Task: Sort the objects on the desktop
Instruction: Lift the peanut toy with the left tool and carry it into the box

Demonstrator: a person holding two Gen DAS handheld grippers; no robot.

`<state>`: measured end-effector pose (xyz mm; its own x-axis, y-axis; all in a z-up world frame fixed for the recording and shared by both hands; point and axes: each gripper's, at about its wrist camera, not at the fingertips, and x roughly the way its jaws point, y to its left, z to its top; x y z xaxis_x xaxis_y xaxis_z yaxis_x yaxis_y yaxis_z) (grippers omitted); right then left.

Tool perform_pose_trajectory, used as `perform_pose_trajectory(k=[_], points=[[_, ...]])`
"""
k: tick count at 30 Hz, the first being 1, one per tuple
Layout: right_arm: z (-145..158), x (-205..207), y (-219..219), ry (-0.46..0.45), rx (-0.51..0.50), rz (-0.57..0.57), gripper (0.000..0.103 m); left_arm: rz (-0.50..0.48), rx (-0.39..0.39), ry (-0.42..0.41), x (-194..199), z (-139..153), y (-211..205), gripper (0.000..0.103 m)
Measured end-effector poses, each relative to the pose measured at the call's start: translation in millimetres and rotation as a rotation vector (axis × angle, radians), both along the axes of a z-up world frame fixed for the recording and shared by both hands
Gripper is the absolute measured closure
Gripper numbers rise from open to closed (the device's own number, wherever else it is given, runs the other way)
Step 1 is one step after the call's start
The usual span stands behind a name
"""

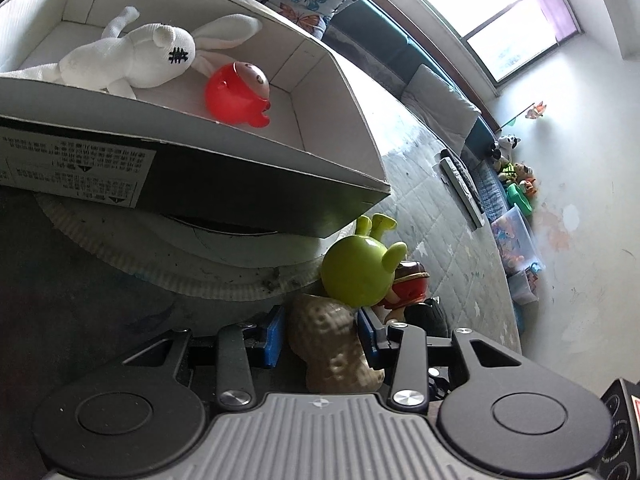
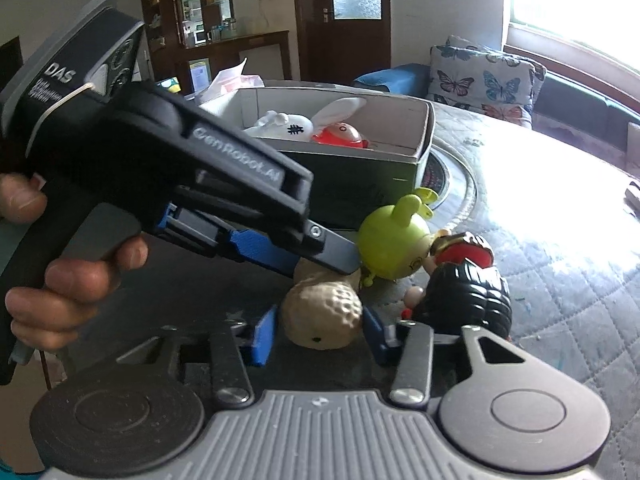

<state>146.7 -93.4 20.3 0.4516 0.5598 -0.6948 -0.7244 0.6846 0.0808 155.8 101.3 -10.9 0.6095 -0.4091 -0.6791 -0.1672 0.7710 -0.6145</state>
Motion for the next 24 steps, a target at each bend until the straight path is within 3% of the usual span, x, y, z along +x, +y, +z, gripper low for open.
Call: perform_pose_trajectory(k=[5,12,19,24], points=[[7,-9,-3,-0.016,0.008,0.018,0.058,0.005,0.005,-0.022,-8,8,0,0.061],[41,-12,5,-0.107,0.044,0.07,0.058,0.04,0.037,-0.135,-21,48,11,0.061],[68,13,37,-0.16,0.081,0.147,0.058,0.106,0.066,-0.206,-12,80,43,0.062],[76,42,72,-0.139,0.114,0.193,0.058,0.162,0.081,-0.215,1,90,79,0.062]])
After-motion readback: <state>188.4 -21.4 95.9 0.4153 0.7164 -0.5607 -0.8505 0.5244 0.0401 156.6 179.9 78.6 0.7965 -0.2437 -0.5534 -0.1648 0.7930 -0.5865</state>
